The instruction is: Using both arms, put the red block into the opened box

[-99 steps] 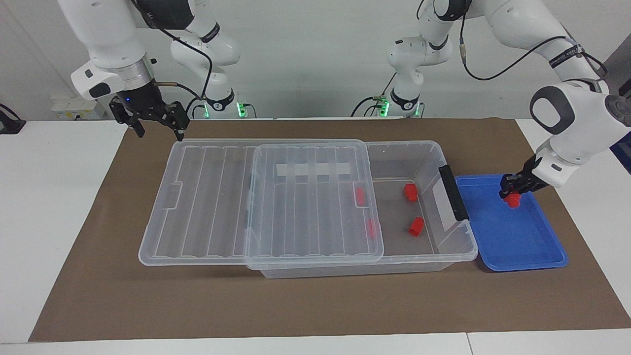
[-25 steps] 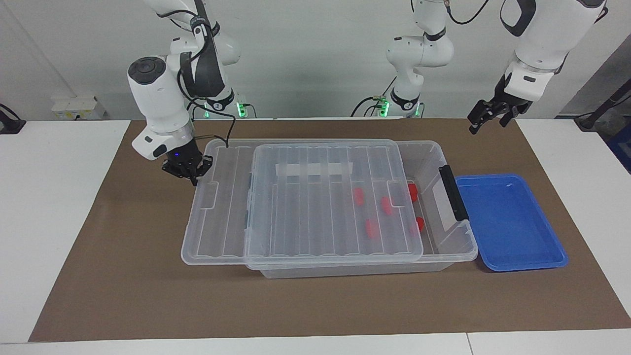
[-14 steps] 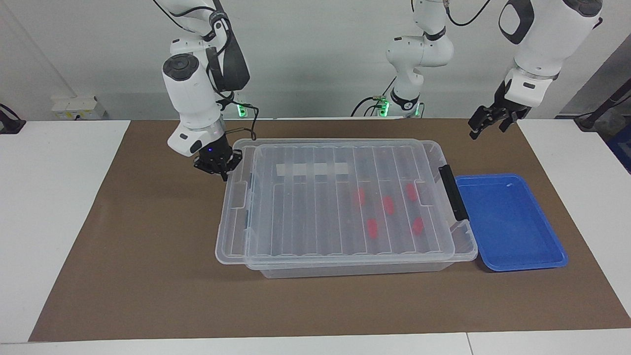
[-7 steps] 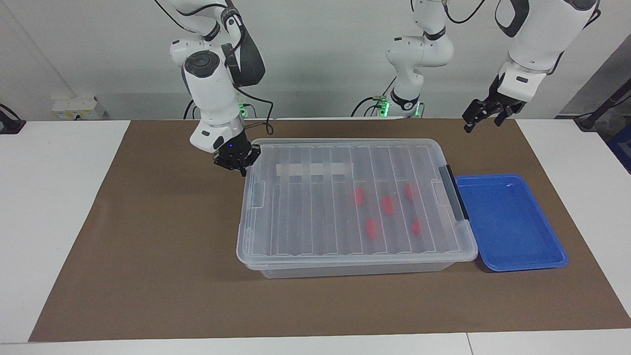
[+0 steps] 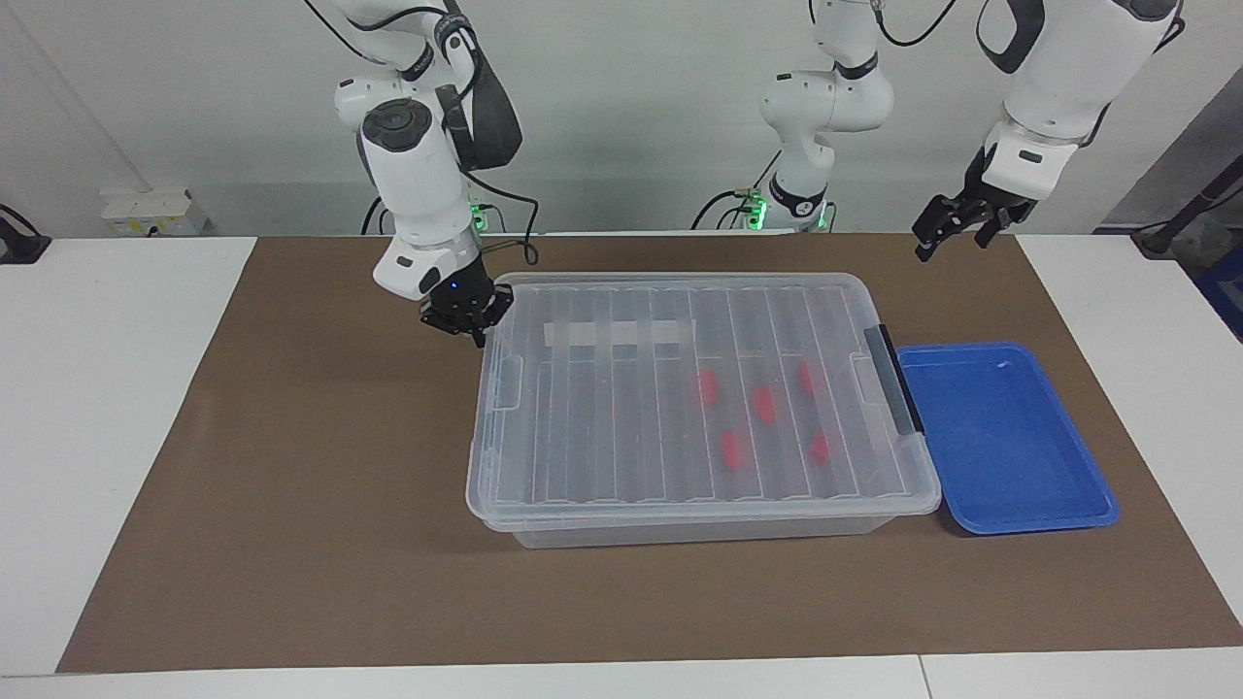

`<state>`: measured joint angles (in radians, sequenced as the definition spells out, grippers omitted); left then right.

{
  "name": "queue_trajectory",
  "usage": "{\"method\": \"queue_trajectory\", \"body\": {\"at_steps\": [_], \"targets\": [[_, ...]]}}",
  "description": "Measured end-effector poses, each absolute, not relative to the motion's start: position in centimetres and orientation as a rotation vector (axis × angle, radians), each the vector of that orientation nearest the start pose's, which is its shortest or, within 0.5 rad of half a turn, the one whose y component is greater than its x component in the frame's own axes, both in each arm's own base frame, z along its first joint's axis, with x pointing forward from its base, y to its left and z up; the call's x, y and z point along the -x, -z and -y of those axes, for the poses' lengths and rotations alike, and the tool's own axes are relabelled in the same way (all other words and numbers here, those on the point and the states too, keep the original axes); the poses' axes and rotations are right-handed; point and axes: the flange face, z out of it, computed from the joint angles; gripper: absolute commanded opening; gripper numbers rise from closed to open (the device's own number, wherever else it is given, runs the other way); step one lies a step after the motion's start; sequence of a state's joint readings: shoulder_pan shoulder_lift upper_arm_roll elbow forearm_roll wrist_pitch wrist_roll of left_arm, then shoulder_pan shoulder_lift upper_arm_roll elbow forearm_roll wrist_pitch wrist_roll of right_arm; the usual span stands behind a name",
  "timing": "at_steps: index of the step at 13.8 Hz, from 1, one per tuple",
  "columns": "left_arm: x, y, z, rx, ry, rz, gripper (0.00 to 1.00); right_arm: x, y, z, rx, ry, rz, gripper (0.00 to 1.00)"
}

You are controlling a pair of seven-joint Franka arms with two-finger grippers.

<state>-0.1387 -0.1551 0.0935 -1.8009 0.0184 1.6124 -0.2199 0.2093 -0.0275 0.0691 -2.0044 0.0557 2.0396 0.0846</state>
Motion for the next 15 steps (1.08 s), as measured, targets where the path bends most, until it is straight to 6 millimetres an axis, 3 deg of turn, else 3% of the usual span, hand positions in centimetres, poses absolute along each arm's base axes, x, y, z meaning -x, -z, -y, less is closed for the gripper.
{"method": "queue_trajectory", "body": {"at_steps": [7, 10, 11, 12, 13, 15], "targets": [[-50.6, -60.1, 1.6, 3.121, -0.053, 0.273, 1.00, -52.8, -50.0, -7.8, 3.092, 0.040, 0.047, 0.00], [-50.9, -59.4, 1.6, 3.117, -0.077, 0.276, 1.00, -52.8, -50.5, -5.8, 3.093, 0.046, -0.058, 0.00], [-51.1, -59.0, 1.6, 3.116, -0.087, 0.275, 1.00, -52.8, -50.7, -5.3, 3.093, 0.052, -0.086, 0.33], [-51.3, -58.7, 1.7, 3.115, -0.095, 0.274, 1.00, -52.8, -50.9, -4.7, 3.093, 0.059, -0.108, 0.91], [-51.5, -58.6, 1.9, 3.114, -0.103, 0.271, 1.00, -52.9, -51.2, -3.8, 3.092, 0.067, -0.135, 1.00], [-52.0, -58.7, 2.2, 3.110, -0.120, 0.263, 1.00, -53.1, -52.1, -1.7, 3.088, 0.093, -0.197, 1.00]]}}
